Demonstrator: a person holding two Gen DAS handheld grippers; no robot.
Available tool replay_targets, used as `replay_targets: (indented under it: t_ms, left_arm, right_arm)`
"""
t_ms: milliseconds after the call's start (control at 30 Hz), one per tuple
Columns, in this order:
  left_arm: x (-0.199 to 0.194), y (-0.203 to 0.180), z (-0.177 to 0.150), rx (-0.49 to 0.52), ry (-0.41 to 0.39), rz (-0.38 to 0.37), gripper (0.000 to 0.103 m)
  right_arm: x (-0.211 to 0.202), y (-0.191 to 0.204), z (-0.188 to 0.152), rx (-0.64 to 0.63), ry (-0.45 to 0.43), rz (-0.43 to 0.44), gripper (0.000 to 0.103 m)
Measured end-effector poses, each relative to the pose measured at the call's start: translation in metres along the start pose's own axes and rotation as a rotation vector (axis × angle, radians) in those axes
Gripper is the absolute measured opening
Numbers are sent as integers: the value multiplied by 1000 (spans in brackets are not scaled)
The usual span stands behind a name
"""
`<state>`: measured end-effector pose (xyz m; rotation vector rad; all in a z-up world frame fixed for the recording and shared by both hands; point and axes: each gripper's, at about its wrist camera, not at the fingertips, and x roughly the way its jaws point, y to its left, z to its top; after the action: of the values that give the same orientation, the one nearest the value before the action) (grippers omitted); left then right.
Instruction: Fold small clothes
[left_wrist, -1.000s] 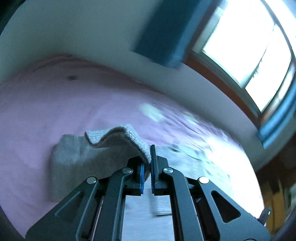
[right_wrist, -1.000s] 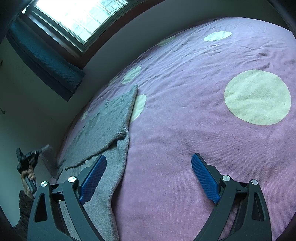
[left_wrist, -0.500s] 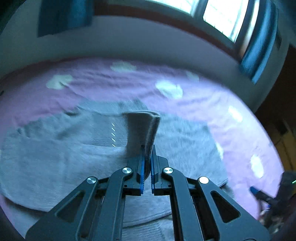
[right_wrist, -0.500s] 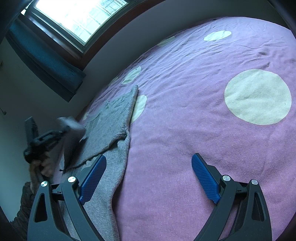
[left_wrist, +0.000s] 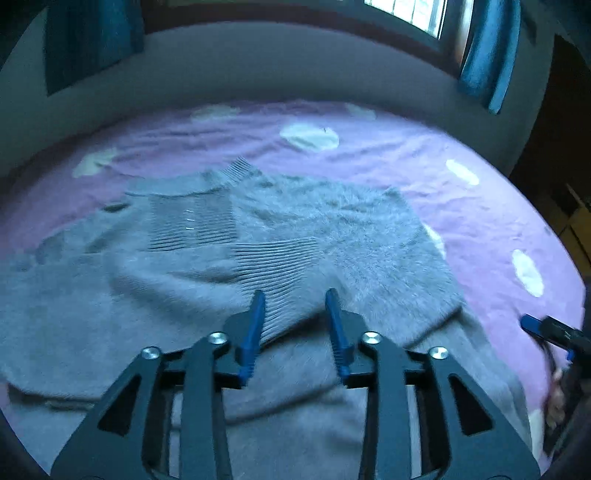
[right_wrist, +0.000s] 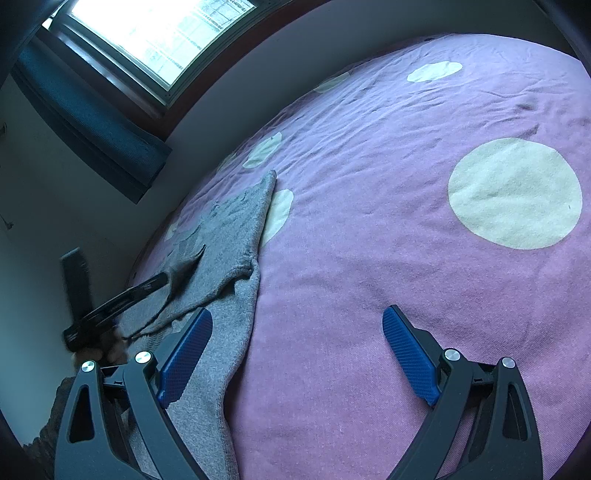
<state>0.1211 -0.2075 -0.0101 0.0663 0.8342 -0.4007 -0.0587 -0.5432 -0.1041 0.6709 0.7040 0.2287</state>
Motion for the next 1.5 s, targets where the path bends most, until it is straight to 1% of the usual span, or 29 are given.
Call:
replay_targets:
  t_ms: [67, 100, 167, 233, 300, 333, 367, 400, 500, 567, 600, 633, 667, 700, 733, 767, 867, 900, 1000, 1033, 1067, 1100, 1133, 1267, 1367, 1433, 1500]
  left_arm:
    - [-17, 17, -7, -15, -22, 6, 40]
    - [-30, 32, -13, -28, -35, 16, 41]
    - [-45, 56, -23, -45, -47, 54, 43]
    - [-65, 88, -39, -60, -56, 123, 44]
    - [-79, 120, -55, -76, -51, 201, 44]
    - [-83, 133, -64, -83, -45, 234, 44]
    - [-88, 150, -74, -94, -38, 269, 45]
    - [-91, 160, -79, -103, -32, 287, 45]
    - [-90, 196, -93, -172, 1, 331, 45]
    - [-87, 213, -96, -229, 12, 328, 45]
    - [-84, 222, -96, -265, 20, 319, 45]
    - [-81, 230, -96, -303, 31, 310, 45]
    - [-78, 237, -96, -336, 39, 294, 45]
    - [-76, 242, -96, -363, 39, 280, 45]
    - [-74, 245, -95, -377, 38, 275, 45]
    - [-73, 248, -93, -389, 34, 272, 45]
    - [-68, 245, -91, -385, 37, 275, 47]
    - [-67, 245, -92, -385, 39, 273, 49]
    - [-66, 246, -92, -395, 34, 262, 49]
    - [-66, 248, -92, -404, 31, 254, 49]
    - [-66, 249, -92, -410, 30, 250, 49]
    - [-66, 251, -92, -420, 27, 244, 49]
    - [-68, 253, -92, -428, 22, 239, 49]
    - [-67, 257, -92, -444, 18, 237, 49]
    - [-67, 260, -91, -455, 14, 234, 49]
    - [-66, 262, -92, -460, 13, 234, 49]
    - [-65, 262, -91, -460, 16, 240, 49]
  right_arm:
    - [1, 0, 0, 1, 1, -1, 93]
    - [2, 1, 0, -1, 1, -1, 93]
    - [2, 2, 0, -10, 6, -8, 93]
    - [2, 5, 2, -27, 22, -31, 92]
    - [-1, 17, 5, -42, 37, -83, 92]
    - [-4, 24, 7, -50, 29, -83, 92]
    - [-7, 33, 9, -56, 19, -65, 92]
    - [-9, 47, 12, -64, 11, -21, 92]
    - [1, 81, 19, -69, 31, 83, 92]
    - [24, 106, 24, -71, 78, 142, 92]
    - [38, 117, 26, -76, 106, 159, 89]
    - [54, 126, 28, -82, 136, 163, 78]
    - [73, 135, 29, -86, 173, 155, 71]
    - [93, 141, 31, -79, 213, 137, 55]
    - [108, 145, 32, -68, 243, 129, 53]
    - [125, 149, 32, -59, 268, 120, 53]
    - [158, 163, 32, -88, 280, 47, 53]
    - [170, 167, 32, -91, 287, 34, 53]
    - [191, 171, 31, -68, 315, 32, 53]
    - [195, 175, 30, -83, 308, 21, 46]
    - [196, 180, 30, -107, 301, 8, 37]
    - [198, 181, 31, -114, 302, 10, 14]
    - [195, 183, 31, -108, 294, 28, 9]
    - [168, 187, 40, -141, 207, 44, 8]
    - [146, 181, 45, -162, 158, 5, 7]
    - [141, 171, 47, -165, 154, -27, 7]
    - [144, 157, 44, -146, 169, -60, 7]
